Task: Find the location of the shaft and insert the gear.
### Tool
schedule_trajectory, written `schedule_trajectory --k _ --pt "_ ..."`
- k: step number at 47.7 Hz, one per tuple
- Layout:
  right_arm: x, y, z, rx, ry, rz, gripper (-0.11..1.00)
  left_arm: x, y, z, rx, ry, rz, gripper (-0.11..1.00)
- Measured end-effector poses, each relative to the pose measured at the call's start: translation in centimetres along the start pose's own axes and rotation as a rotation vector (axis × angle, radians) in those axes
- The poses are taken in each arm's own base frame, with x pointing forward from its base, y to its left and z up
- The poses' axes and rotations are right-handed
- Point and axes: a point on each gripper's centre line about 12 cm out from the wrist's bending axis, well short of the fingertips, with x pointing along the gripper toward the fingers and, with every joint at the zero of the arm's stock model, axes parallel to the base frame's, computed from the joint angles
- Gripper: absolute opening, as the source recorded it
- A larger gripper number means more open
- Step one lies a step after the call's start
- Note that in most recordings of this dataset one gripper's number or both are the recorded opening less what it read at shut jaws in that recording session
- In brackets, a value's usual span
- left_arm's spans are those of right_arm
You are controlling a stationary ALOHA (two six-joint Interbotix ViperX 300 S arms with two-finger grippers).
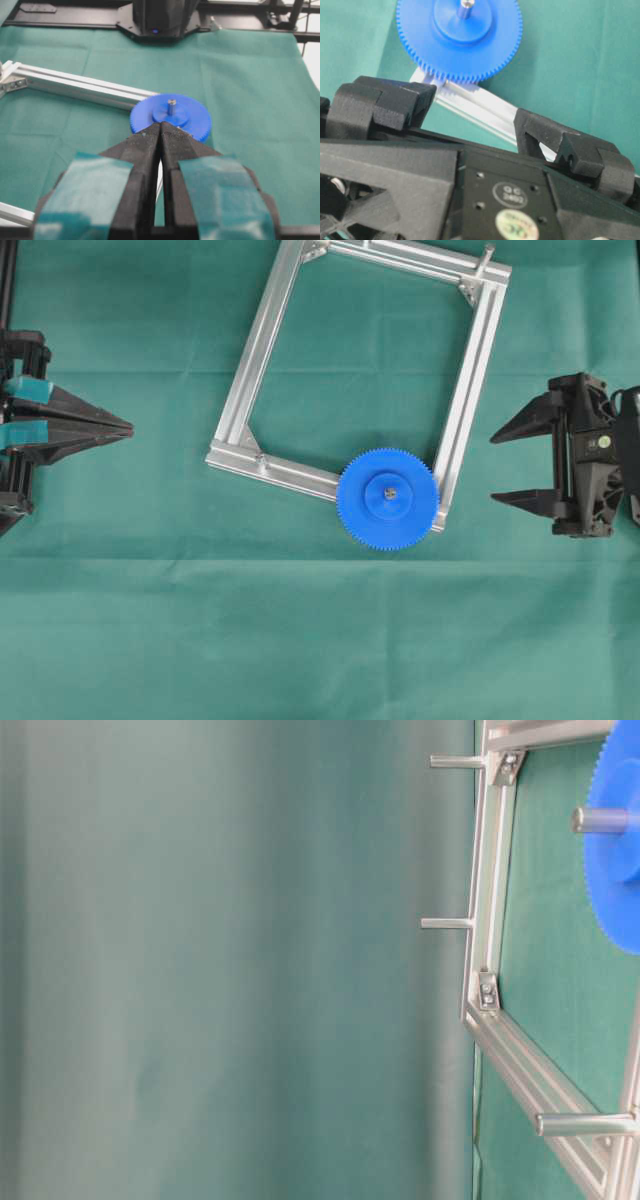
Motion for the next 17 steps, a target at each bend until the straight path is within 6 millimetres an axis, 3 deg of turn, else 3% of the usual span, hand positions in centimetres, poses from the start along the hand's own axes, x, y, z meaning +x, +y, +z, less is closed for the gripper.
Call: schedule_trajectory --k 17 --pt "-0.05 0.03 -0.98 -0.004 0.008 0.009 0.80 0.00 -0.03 0.00 0.000 0.000 -0.002 0.01"
